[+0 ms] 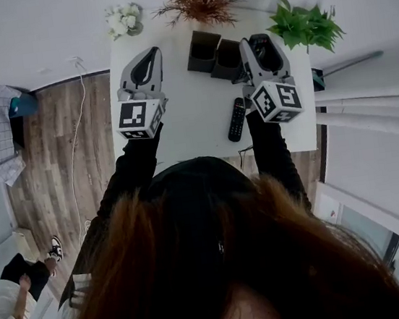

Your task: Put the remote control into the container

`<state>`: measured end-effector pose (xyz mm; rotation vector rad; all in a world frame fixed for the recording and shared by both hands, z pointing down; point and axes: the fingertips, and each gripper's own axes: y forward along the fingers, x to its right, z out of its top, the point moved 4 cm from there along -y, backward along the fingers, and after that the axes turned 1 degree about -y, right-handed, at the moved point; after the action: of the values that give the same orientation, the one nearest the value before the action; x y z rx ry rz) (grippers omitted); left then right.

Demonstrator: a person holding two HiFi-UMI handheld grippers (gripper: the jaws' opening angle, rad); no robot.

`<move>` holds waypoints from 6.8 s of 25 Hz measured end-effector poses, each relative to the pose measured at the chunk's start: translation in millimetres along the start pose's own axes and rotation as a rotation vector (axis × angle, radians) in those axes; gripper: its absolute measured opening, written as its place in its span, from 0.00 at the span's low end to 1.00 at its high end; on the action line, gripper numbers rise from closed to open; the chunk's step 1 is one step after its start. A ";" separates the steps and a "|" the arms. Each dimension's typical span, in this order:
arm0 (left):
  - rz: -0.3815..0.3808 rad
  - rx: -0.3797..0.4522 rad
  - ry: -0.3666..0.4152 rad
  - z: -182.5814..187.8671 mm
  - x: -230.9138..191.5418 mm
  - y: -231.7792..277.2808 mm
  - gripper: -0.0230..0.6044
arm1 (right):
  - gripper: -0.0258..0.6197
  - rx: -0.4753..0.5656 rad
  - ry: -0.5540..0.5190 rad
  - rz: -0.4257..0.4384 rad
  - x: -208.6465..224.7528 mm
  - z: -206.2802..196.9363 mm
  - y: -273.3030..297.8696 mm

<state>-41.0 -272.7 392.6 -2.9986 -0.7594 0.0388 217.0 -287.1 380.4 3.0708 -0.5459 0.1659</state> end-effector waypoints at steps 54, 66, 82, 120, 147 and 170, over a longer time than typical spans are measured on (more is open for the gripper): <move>0.058 -0.061 -0.014 -18.7 -37.2 -26.7 0.05 | 0.42 -0.139 -0.238 -0.098 -16.6 -96.5 38.2; 0.063 -0.041 -0.012 -10.8 -33.5 -32.6 0.05 | 0.41 -0.045 -0.205 -0.064 -18.2 -58.8 40.4; 0.031 0.011 0.014 9.7 -15.4 -32.2 0.05 | 0.07 0.115 -0.183 -0.092 -7.5 11.9 -12.3; -0.128 -0.013 -0.003 -3.2 34.0 -18.2 0.05 | 0.07 0.025 -0.110 -0.255 4.3 -14.2 -117.8; -0.291 -0.132 -0.005 -45.7 52.3 11.5 0.05 | 0.42 -0.727 0.108 -0.296 2.3 -221.7 -115.3; -0.231 -0.149 -0.035 -57.6 34.0 14.3 0.05 | 0.40 -0.851 0.042 -0.140 -6.7 -240.5 -88.9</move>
<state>-2.2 -271.4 448.9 -3.0303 -1.1568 0.0265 217.0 -192.6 618.9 2.2546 -0.2852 -0.0115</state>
